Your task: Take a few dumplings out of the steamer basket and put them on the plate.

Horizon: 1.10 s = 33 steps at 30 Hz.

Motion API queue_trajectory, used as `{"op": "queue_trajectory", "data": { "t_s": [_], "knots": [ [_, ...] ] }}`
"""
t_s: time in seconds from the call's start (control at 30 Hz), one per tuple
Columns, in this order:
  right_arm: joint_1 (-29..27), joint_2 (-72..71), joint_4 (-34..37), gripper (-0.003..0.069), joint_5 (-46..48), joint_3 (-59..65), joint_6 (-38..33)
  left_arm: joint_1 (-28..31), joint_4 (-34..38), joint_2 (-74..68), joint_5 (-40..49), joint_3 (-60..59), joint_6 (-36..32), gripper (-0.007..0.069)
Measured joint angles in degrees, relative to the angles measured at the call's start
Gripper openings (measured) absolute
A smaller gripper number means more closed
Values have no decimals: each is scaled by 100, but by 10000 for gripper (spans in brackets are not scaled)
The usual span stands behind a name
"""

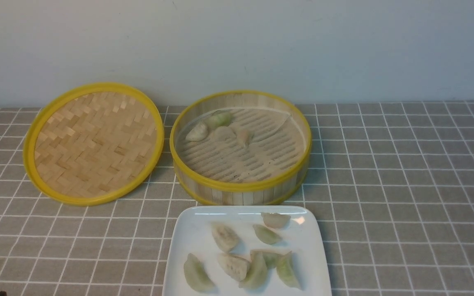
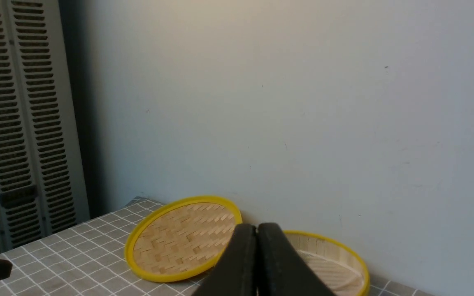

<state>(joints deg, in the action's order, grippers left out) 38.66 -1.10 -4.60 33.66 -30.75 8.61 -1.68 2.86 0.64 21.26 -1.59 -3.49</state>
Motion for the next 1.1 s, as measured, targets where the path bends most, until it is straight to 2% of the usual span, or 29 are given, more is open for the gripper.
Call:
{"op": "queue_trajectory", "data": {
  "t_s": [0.13,0.23,0.53,0.63,0.8,1.1],
  "knots": [
    [-18,0,6,-15,-154,282,-7,0,0,0,0,0,0,-5],
    [-418,0,25,-15,-382,700,-7,0,0,0,5,0,0,-5],
    [-2844,0,31,-15,-696,2320,-12,0,0,0,5,0,0,-5],
    [-3426,0,31,-15,-696,2807,-12,0,0,0,5,0,0,-5],
    [-3790,8,31,-15,-882,3146,-12,0,0,0,11,0,0,-5],
    [-3815,8,31,-15,-1037,3165,-12,0,0,0,16,0,0,-5]
  ]
}}
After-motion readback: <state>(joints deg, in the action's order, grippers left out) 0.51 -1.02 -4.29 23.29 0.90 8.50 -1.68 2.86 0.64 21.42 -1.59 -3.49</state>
